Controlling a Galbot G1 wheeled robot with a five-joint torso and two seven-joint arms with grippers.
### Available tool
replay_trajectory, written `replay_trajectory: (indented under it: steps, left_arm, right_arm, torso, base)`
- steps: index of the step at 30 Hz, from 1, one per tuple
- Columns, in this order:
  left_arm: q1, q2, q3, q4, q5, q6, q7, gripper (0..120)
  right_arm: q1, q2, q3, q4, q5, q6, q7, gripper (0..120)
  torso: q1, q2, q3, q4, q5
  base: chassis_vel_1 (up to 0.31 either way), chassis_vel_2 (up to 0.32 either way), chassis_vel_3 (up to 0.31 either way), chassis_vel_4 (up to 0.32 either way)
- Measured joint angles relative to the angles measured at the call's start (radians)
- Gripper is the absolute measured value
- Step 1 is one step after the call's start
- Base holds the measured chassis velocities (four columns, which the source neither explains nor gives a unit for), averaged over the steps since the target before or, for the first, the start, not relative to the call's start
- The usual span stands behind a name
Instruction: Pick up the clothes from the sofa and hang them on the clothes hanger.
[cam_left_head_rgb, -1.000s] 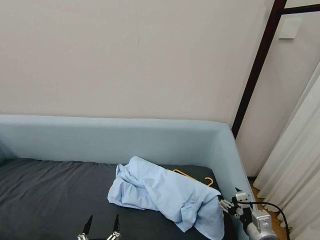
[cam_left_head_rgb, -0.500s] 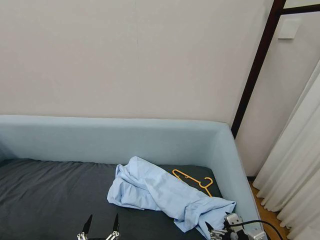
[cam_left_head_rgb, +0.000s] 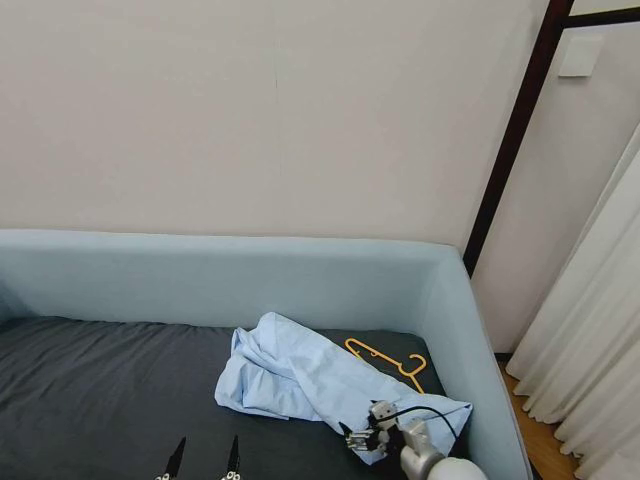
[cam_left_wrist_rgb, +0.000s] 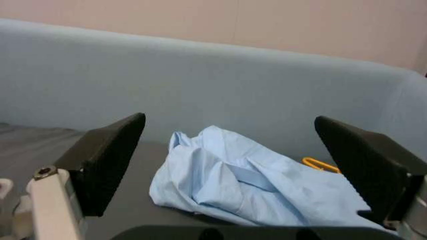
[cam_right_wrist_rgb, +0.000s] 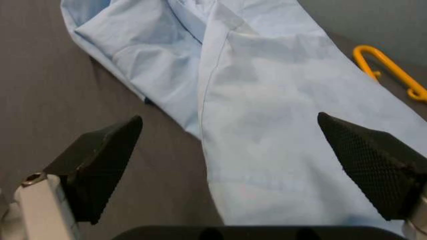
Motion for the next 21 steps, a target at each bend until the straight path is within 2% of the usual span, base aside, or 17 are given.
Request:
replay_trajectory:
  steps: [1,5,10,16,17,21]
  left_arm:
    - [0.000,0.000,0.000,0.000,0.000,0.000,0.000,100]
    - [0.009,-0.003,-0.004,0.000,0.007,-0.003,0.004,100]
    - [0.008,-0.011,-0.006,0.001,0.008,-0.003,0.004,100]
    - [0.006,-0.012,-0.013,0.006,0.001,-0.016,0.003,100]
    - [0.006,-0.012,-0.013,0.006,0.001,-0.016,0.003,100]
    - [0.004,-0.010,-0.016,0.009,-0.012,-0.022,0.003,100]
  right_arm:
    - [0.000,0.000,0.000,0.000,0.000,0.000,0.000,100]
    - [0.102,0.070,-0.065,-0.157,-0.060,0.046,-0.033,100]
    - [0.126,0.123,-0.085,-0.257,-0.167,0.076,-0.080,100]
    - [0.108,0.185,-0.061,-0.364,-0.238,0.103,-0.095,77]
    - [0.108,0.185,-0.061,-0.364,-0.238,0.103,-0.095,77]
    - [0.106,0.181,-0.024,-0.381,-0.242,0.128,-0.108,58]
  torso:
    - [0.000,0.000,0.000,0.0000,0.0000]
    - [0.000,0.000,0.000,0.0000,-0.0003]
    - [0.000,0.000,0.000,-0.0001,-0.0001]
    - [0.000,0.000,0.000,-0.0003,0.0000]
    - [0.000,0.000,0.000,-0.0003,0.0000]
    - [0.000,0.000,0.000,-0.0002,0.0001]
  base:
    - [0.000,0.000,0.000,0.000]
    - [0.000,0.000,0.000,0.000]
    - [0.000,0.000,0.000,0.000]
    - [0.000,0.000,0.000,0.000]
    - [0.000,0.000,0.000,0.000]
    - [0.000,0.000,0.000,0.000]
